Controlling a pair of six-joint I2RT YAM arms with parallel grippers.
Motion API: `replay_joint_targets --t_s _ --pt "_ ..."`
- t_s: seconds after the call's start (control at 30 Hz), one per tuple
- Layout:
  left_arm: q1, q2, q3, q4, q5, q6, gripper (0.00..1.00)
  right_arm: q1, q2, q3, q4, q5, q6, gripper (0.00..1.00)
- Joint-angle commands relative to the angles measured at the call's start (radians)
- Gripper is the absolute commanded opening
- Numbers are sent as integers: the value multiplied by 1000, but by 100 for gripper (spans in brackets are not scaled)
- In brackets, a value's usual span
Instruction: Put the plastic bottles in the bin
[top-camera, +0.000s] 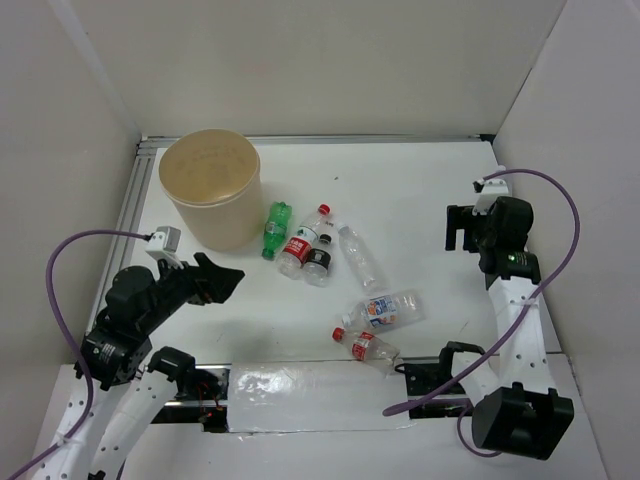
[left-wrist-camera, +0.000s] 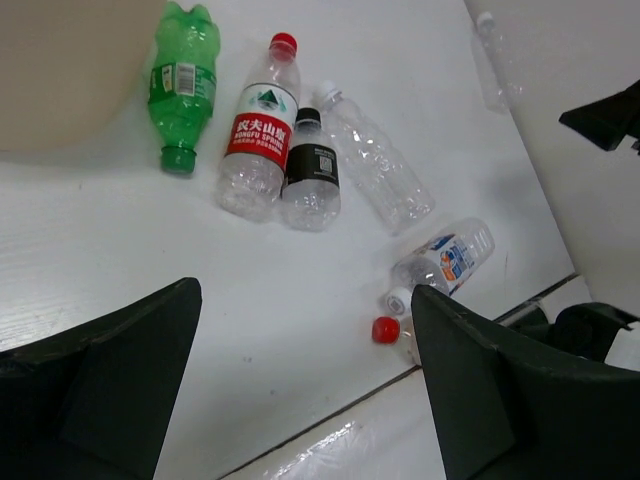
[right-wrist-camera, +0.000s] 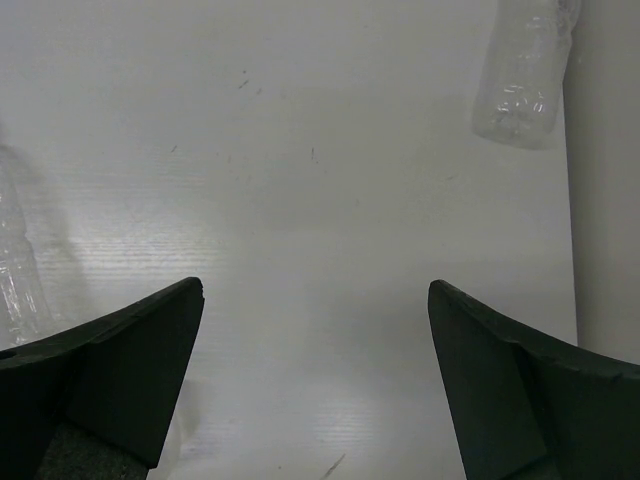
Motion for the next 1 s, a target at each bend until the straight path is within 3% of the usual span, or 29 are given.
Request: replay_joint_targets --t_s 0.0,0.13,0.2,0.23,0.33,0.4,0.43,0.47,0.6,0.7,0.97 --pt "5 7 12 -12 67 38 99 -15 -16 33 -6 5 -24 100" --pt "5 30 12 -12 87 47 99 -35 -16 46 3 11 -63 100" --pt "5 43 12 -12 101 57 99 -35 62 94 3 39 -37 100" --pt "5 53 12 -12 101 57 99 -35 95 115 15 53 -27 92" --pt "5 99 34 -12 110 78 95 -46 264 250 15 96 19 33" --pt "5 119 34 -12 119 87 84 -46 398 342 -20 96 59 43" --pt "5 131 45 -12 119 87 82 -46 442 432 -20 96 73 55" --pt "5 131 45 -12 119 87 83 -46 482 474 -20 131 90 75" --pt "5 192 71 -30 130 97 92 -46 705 623 36 294 99 96" --pt "5 217 104 -50 130 97 94 -66 843 661 90 360 67 99" --pt "-4 211 69 -50 112 51 94 -167 1129 855 124 349 67 100"
